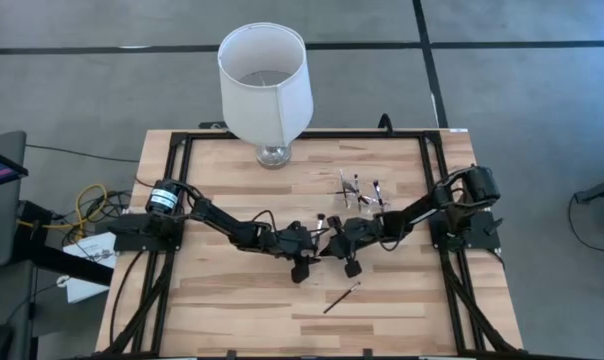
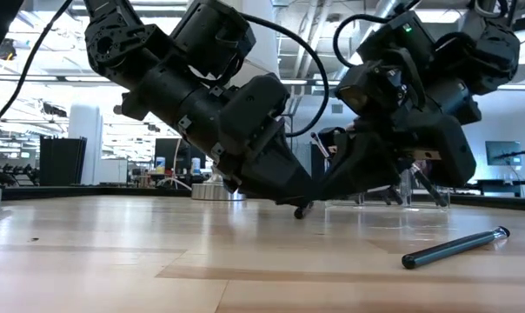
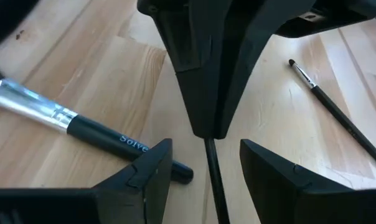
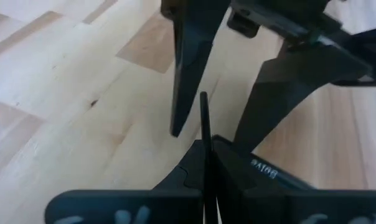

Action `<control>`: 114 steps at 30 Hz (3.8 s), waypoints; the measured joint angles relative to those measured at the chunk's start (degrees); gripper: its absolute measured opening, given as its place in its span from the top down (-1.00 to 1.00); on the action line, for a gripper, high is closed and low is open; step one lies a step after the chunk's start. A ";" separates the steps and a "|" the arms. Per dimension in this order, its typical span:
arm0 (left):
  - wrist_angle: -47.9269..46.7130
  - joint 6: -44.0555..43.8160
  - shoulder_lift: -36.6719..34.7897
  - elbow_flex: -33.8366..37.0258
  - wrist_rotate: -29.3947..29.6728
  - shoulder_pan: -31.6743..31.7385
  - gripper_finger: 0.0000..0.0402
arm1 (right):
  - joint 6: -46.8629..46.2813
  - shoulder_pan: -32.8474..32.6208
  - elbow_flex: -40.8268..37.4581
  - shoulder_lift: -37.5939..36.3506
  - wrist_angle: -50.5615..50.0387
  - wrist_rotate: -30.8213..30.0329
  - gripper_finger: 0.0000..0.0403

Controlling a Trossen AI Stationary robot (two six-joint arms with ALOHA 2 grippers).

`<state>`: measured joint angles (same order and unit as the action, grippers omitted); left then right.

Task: Pick & Place Makeup Supplies
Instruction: Put the black makeup brush into the transparent organizer

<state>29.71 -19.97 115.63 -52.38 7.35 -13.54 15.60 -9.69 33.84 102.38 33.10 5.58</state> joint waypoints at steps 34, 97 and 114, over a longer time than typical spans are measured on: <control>-1.01 -0.02 0.02 0.00 -0.28 -0.01 0.74 | 2.92 -1.45 0.27 -0.06 -0.93 -3.38 0.95; 41.62 15.19 -18.78 21.24 6.60 -6.02 0.94 | -9.80 -5.77 3.81 -15.23 22.85 -12.89 0.68; 40.75 14.67 -18.82 21.26 6.57 -5.97 0.83 | -11.13 -6.12 3.81 -16.13 22.41 -13.04 0.96</control>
<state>70.46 -5.30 96.82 -31.12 13.92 -19.51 4.47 -15.81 37.65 86.26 55.51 -7.46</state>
